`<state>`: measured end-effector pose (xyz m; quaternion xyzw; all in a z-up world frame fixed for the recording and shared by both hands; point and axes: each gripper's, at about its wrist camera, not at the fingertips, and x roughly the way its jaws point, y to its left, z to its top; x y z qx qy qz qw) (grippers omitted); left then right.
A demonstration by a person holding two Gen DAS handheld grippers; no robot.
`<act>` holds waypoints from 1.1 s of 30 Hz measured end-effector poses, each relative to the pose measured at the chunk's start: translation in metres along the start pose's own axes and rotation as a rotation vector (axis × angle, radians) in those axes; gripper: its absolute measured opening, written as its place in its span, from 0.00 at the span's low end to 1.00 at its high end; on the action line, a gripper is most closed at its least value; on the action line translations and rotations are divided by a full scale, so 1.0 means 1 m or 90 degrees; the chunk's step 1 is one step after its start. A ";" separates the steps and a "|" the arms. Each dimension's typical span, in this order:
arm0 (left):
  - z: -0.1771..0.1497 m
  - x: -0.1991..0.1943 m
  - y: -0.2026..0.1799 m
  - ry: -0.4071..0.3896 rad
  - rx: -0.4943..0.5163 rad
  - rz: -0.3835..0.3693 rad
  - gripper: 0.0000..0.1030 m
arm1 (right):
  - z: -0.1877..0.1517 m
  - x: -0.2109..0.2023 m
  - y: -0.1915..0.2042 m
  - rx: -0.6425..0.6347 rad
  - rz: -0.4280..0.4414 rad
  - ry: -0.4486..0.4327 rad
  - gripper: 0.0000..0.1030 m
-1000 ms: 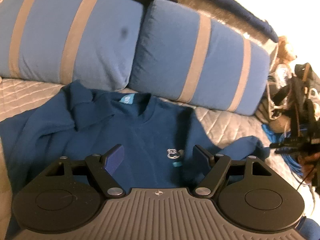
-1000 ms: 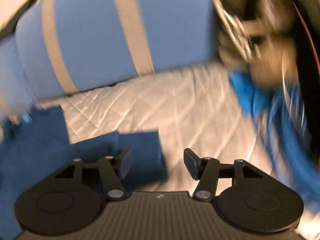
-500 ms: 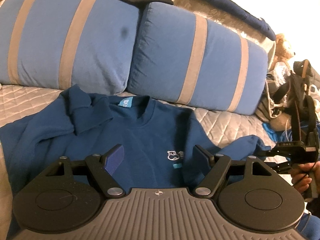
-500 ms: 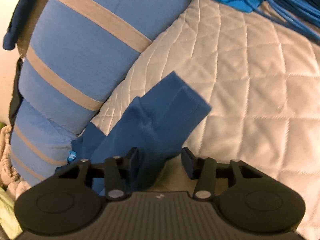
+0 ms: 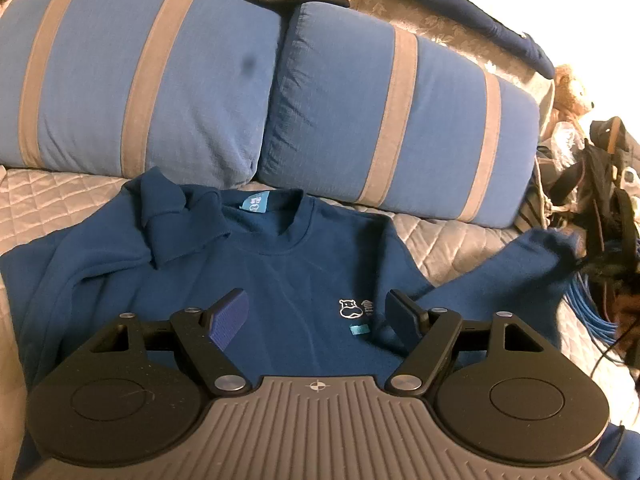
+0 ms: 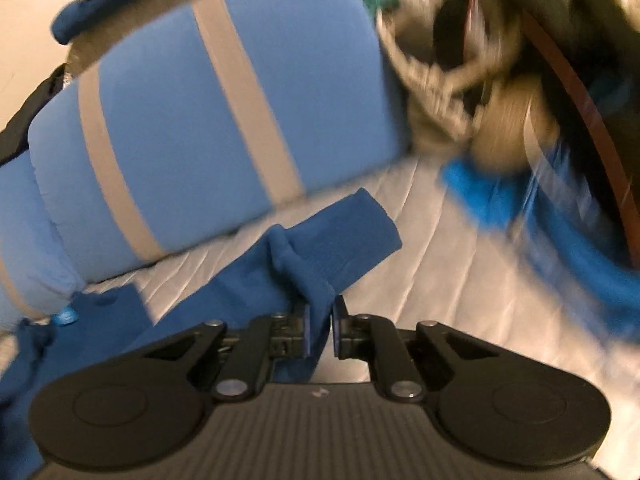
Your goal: Fold clothes
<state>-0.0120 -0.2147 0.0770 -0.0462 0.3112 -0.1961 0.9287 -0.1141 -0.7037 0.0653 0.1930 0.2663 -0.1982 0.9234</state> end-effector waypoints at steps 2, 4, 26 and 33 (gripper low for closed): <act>0.000 0.000 0.000 -0.001 0.001 0.000 0.73 | 0.014 -0.014 -0.011 -0.030 -0.035 -0.036 0.10; 0.000 -0.001 0.000 -0.003 0.001 0.002 0.73 | 0.028 -0.028 -0.025 -0.056 -0.077 -0.071 0.10; 0.002 -0.004 -0.001 -0.013 0.000 0.000 0.73 | -0.011 -0.100 -0.160 0.034 -0.276 -0.101 0.09; 0.001 -0.006 0.002 -0.019 0.001 -0.008 0.73 | -0.030 -0.108 -0.171 0.048 -0.326 -0.094 0.08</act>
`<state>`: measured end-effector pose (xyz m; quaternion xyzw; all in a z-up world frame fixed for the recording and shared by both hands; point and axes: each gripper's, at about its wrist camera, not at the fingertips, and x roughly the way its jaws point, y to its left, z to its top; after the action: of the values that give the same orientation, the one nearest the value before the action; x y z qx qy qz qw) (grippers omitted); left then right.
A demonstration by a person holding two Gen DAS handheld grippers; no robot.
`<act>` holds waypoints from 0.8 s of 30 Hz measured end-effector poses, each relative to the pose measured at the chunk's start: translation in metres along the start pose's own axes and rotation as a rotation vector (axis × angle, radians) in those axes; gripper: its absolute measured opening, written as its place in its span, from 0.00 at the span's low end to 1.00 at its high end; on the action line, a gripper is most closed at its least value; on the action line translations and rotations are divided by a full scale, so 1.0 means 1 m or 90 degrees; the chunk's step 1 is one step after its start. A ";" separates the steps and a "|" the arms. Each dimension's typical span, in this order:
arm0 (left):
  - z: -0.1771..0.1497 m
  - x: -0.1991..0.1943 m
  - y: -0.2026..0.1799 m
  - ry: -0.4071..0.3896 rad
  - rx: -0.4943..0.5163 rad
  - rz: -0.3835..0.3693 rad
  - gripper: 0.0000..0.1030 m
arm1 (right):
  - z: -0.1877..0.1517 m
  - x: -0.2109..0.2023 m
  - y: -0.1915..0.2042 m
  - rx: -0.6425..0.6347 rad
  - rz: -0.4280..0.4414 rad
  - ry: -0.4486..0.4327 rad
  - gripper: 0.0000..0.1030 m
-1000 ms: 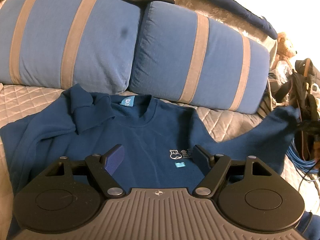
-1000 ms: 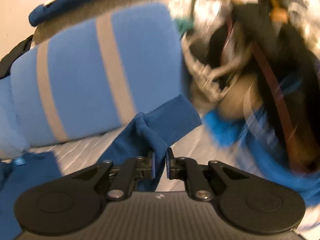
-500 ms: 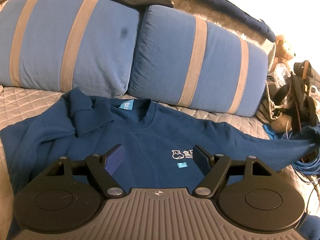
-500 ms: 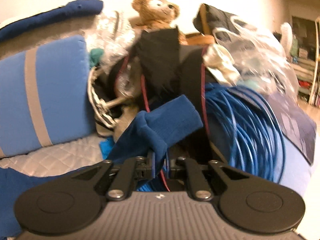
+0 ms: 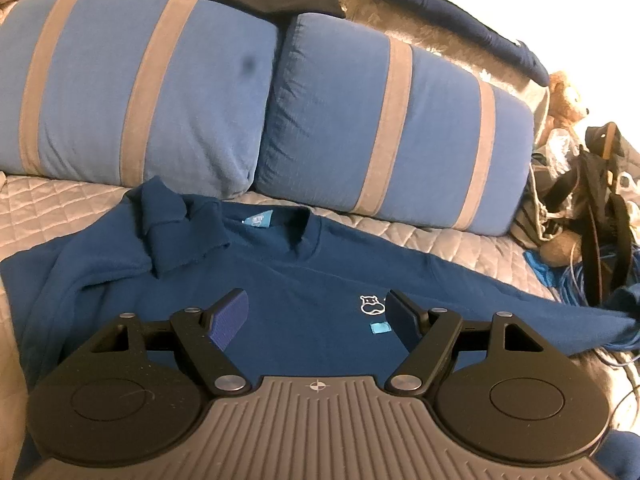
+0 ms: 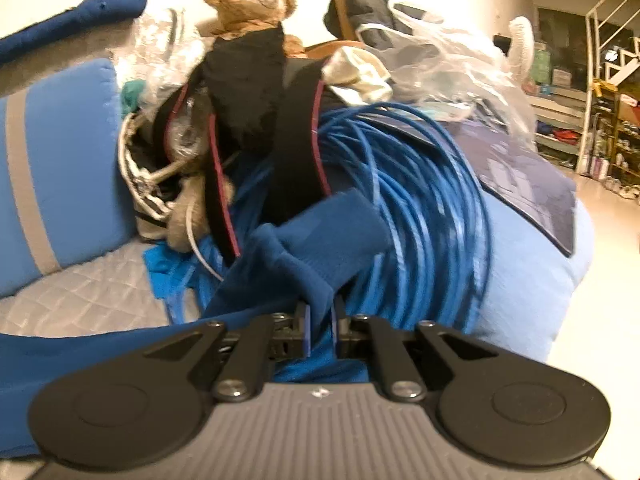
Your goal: Fold clothes
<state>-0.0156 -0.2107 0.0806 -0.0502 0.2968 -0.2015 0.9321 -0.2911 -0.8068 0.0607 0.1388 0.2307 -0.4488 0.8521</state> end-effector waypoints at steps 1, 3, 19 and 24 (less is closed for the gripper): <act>0.000 0.000 0.000 0.000 0.000 0.000 0.73 | -0.004 0.002 -0.001 0.000 -0.007 0.007 0.08; 0.000 -0.001 0.001 0.001 0.000 0.000 0.73 | -0.011 0.008 0.000 -0.004 -0.016 0.028 0.09; 0.001 -0.002 -0.001 -0.010 0.004 0.006 0.73 | -0.026 -0.031 0.038 -0.067 0.065 0.099 0.94; 0.000 -0.002 -0.001 -0.017 0.006 0.015 0.73 | -0.021 -0.048 0.096 -0.187 0.197 0.063 0.94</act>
<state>-0.0176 -0.2102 0.0820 -0.0450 0.2839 -0.1913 0.9385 -0.2404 -0.7100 0.0706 0.0685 0.3109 -0.2670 0.9096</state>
